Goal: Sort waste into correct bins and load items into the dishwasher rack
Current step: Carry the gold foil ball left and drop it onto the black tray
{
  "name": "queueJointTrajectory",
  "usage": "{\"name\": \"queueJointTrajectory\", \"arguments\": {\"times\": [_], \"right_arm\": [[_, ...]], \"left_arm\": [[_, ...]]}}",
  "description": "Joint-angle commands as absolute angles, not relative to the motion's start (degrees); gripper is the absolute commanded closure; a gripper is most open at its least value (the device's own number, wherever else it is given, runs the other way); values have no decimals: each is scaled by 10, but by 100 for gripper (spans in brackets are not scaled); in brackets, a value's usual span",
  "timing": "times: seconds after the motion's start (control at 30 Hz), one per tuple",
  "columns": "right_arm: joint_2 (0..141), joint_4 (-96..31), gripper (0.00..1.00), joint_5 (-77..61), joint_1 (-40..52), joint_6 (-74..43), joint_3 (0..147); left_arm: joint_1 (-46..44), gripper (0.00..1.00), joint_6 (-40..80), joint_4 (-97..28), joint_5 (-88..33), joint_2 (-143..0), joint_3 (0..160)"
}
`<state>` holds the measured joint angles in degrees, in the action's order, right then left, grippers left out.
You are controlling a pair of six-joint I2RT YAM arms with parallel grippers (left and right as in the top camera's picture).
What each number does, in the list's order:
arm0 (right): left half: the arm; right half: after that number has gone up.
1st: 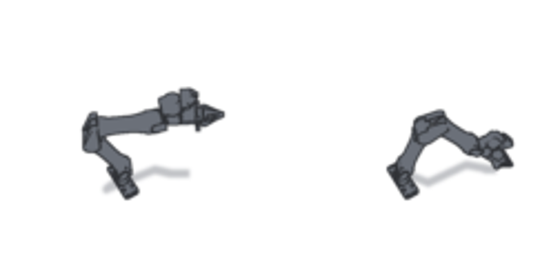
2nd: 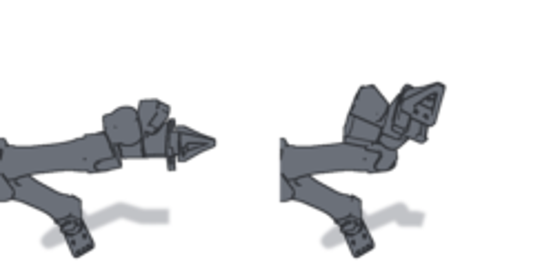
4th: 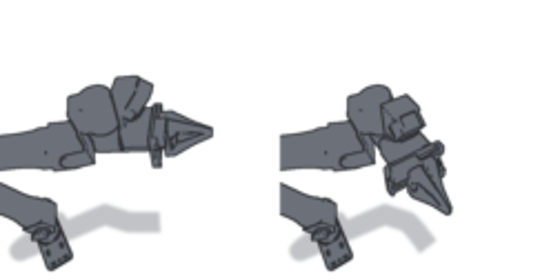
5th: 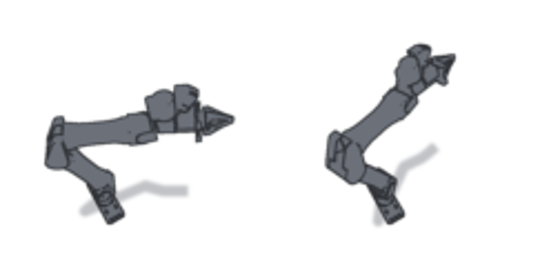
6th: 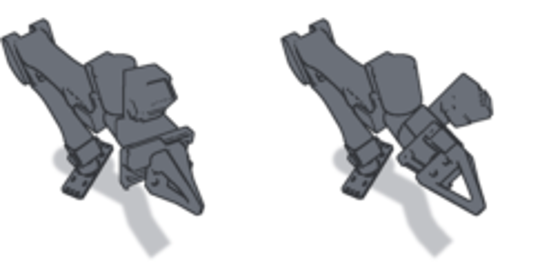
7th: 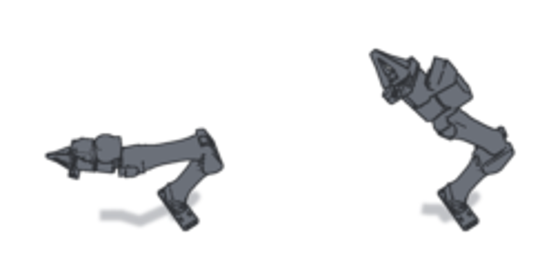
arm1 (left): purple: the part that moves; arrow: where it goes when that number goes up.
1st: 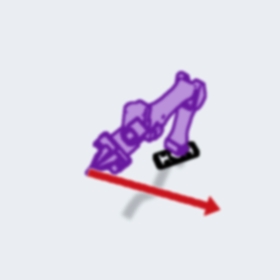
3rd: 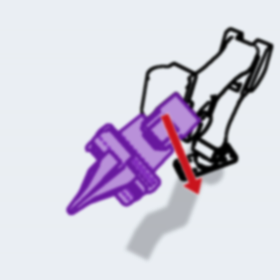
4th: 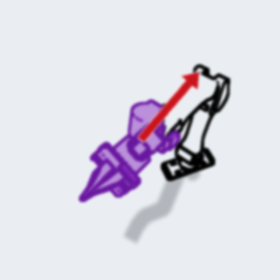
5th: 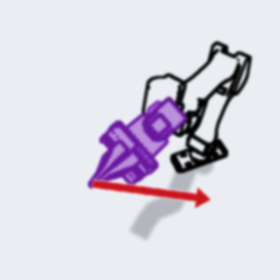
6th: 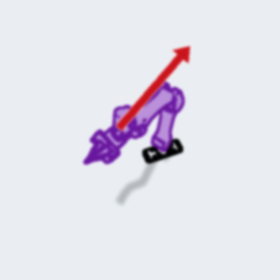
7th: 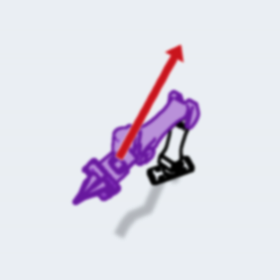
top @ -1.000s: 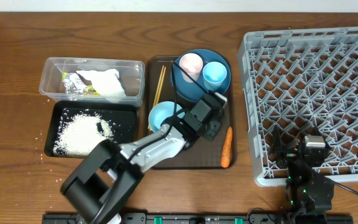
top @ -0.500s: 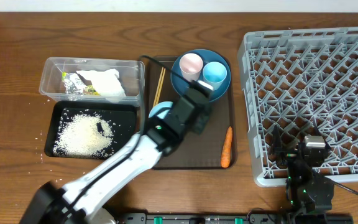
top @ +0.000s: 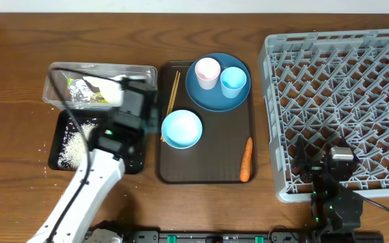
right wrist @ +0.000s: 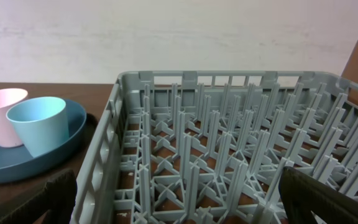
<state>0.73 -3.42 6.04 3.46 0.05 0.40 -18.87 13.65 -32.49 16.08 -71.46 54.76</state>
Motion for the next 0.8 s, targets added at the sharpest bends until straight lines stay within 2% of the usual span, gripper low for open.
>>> {"name": "queueJointTrajectory", "arguments": {"times": [0.0, 0.4, 0.77], "right_arm": [[7, -36, 1, 66, 31, -2, 3], [7, -36, 1, 66, 31, -2, 3], [7, -36, 1, 66, 31, -2, 3]], "left_arm": [[-123, 94, 182, -334, 175, -718, 540], [67, 94, 218, -298, 175, -772, 509], [119, 93, 218, -256, 172, -872, 509]]}}
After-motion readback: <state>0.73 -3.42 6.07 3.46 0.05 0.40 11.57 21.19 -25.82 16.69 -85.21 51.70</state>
